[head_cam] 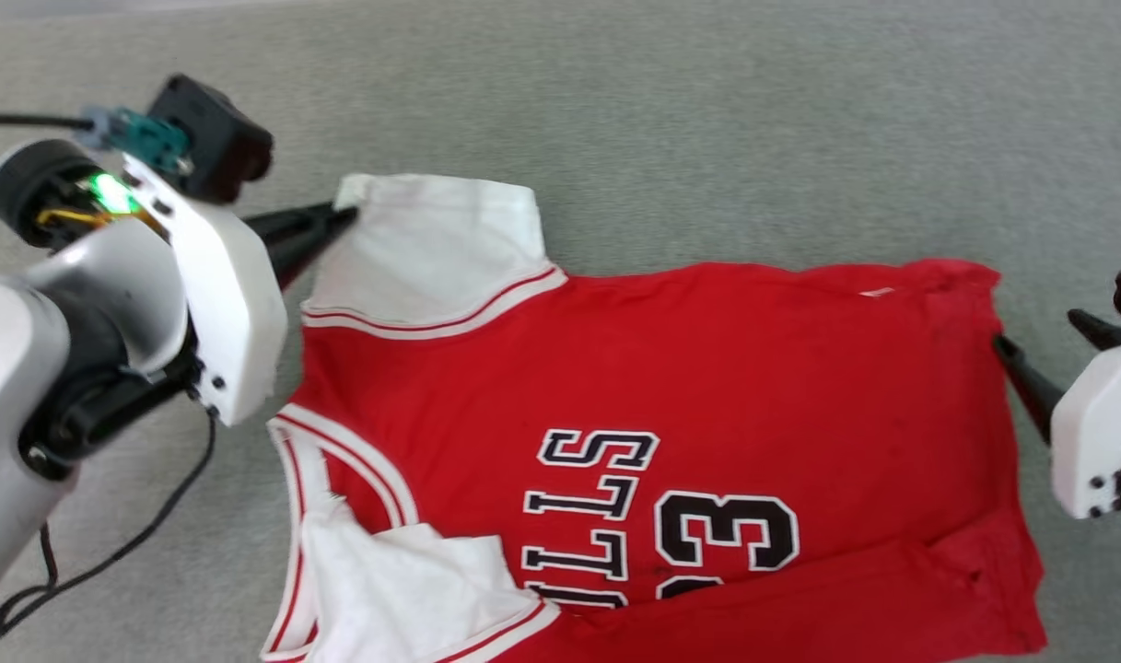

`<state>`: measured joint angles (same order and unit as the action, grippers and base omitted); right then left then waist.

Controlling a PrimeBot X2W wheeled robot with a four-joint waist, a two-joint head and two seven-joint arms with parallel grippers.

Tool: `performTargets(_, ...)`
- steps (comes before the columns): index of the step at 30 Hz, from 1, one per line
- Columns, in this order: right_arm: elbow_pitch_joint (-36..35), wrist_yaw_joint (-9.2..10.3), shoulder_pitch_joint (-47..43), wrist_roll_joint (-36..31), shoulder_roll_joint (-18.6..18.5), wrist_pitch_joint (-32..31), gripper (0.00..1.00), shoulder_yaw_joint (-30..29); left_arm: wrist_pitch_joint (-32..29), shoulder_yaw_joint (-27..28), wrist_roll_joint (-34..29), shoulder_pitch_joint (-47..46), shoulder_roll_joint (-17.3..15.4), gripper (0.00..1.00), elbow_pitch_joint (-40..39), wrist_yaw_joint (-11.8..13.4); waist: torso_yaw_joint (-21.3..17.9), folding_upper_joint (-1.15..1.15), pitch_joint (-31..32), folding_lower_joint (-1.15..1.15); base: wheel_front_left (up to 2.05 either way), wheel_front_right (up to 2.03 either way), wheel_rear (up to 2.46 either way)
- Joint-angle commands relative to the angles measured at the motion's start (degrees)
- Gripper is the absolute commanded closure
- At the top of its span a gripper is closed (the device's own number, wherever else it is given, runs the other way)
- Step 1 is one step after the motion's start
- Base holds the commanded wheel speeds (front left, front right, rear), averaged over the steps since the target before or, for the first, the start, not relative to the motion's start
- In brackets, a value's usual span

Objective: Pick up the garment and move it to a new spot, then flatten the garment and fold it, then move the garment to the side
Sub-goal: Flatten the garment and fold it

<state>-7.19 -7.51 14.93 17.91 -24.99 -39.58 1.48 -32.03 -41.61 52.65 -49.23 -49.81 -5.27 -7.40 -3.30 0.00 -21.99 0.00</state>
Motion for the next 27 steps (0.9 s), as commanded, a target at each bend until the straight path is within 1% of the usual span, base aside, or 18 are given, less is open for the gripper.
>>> performTargets(1, -0.3, 0.04, 1.0, 0.4, -0.8, -1.8, 0.00, 0.2, 0.5, 0.0, 0.1, 0.7, -0.1, 1.00, -0.7, -0.1, 2.0, 0.00, 0.3, 0.00, 0.00, 0.00, 0.00)
performTargets(4, -0.1, 0.04, 4.6, 2.1, -2.6, -10.1, 0.00, 0.0, 1.7, -0.6, 1.0, 1.9, -0.6, 1.00, -4.0, -0.1, 3.9, 0.00, -0.4, 0.00, 0.00, 0.00, 0.00)
performTargets(6, 1.0, 0.04, 6.6, 3.3, -2.9, -15.0, 0.00, -0.2, 2.3, -0.6, 1.3, 2.3, -1.1, 1.00, -5.7, -0.1, 5.1, 0.00, -0.9, 0.00, 0.00, 0.00, 0.00)
performTargets(9, 3.3, 0.04, 10.0, 2.7, -3.6, -19.8, 0.00, 0.0, 3.2, -0.7, 0.7, 3.0, -1.4, 1.00, -8.0, -0.1, 6.7, 0.00, -1.7, 0.00, 0.00, 0.00, 0.00)
performTargets(14, 7.8, 0.05, 13.3, -0.2, -4.4, -23.7, 0.00, 1.7, 4.4, -1.1, -0.3, 3.4, -1.0, 1.00, -11.1, 0.2, 9.0, 0.00, -3.4, 0.00, 0.00, 0.00, 0.00)
performTargets(21, 15.2, 0.03, 11.9, -1.2, -3.0, -25.4, 0.00, 5.3, 5.2, -2.1, -1.5, 3.3, 0.0, 1.00, -12.7, 0.2, 11.1, 0.00, -4.5, 0.00, 0.00, 0.00, 0.00)
performTargets(22, 16.1, 0.02, 11.4, -1.1, -2.9, -25.4, 0.38, 5.9, 5.2, -2.3, -1.6, 3.3, 0.1, 1.00, -12.7, 0.1, 11.3, 0.00, -4.5, 0.00, 0.00, 0.00, 0.00)
performTargets(23, 16.8, 0.02, 10.9, -0.8, -2.7, -25.4, 0.72, 6.5, 5.4, -2.4, -1.5, 3.3, 0.2, 1.00, -12.6, 0.1, 11.4, 0.00, -4.5, 0.00, 0.00, 0.00, 0.00)
performTargets(24, 17.5, 0.02, 10.5, -0.6, -2.7, -25.3, 1.00, 6.9, 5.5, -2.5, -1.6, 3.3, 0.3, 1.00, -12.6, 0.1, 11.5, 0.00, -4.4, 0.00, 0.00, 0.00, 0.00)
performTargets(27, 18.6, 0.03, 10.4, -0.3, -3.4, -24.9, 1.00, 7.1, 5.9, -2.8, -1.7, 3.6, 0.5, 1.00, -12.0, 0.1, 11.4, 0.00, -4.0, 0.00, 0.00, 0.00, 0.00)
